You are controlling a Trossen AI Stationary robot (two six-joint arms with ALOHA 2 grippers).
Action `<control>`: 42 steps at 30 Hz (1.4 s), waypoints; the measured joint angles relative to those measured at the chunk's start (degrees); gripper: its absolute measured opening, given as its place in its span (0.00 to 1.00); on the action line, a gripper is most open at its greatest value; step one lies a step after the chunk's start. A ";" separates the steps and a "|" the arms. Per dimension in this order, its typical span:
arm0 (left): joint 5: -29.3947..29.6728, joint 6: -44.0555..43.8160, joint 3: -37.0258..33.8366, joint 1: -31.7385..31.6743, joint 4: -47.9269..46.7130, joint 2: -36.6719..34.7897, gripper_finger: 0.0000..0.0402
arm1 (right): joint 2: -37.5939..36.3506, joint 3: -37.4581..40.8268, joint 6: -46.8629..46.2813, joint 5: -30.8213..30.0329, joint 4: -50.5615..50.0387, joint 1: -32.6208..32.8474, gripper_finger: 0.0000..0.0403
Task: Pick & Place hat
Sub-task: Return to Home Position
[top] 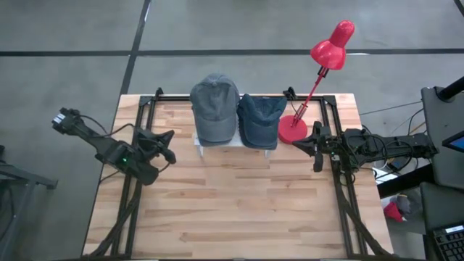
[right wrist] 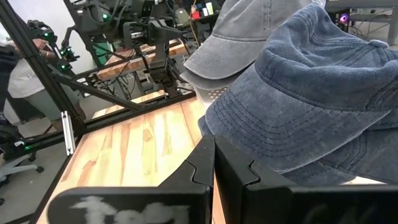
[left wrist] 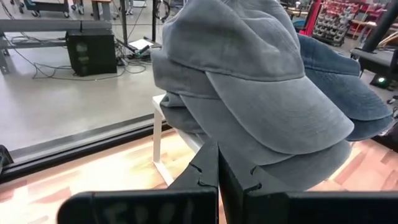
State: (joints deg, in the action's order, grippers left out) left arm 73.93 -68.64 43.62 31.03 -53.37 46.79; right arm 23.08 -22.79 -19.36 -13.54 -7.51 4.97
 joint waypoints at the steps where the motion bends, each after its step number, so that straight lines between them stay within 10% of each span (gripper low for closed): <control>1: -0.16 0.59 -0.69 0.00 0.78 -0.78 0.00 | -0.01 0.00 -0.06 0.00 0.00 0.00 0.02; 24: -20.03 39.04 -24.95 -3.12 49.32 -19.68 0.00 | 0.01 0.00 0.29 0.00 -0.74 0.00 0.02; 42: -36.97 47.58 -28.44 -16.33 52.82 -25.92 0.00 | -0.01 0.00 0.51 0.00 -2.84 0.00 0.02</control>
State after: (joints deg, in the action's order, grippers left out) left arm 36.96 -21.06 15.18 14.70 -0.54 20.87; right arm 23.07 -22.79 -18.85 -13.54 -10.35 4.97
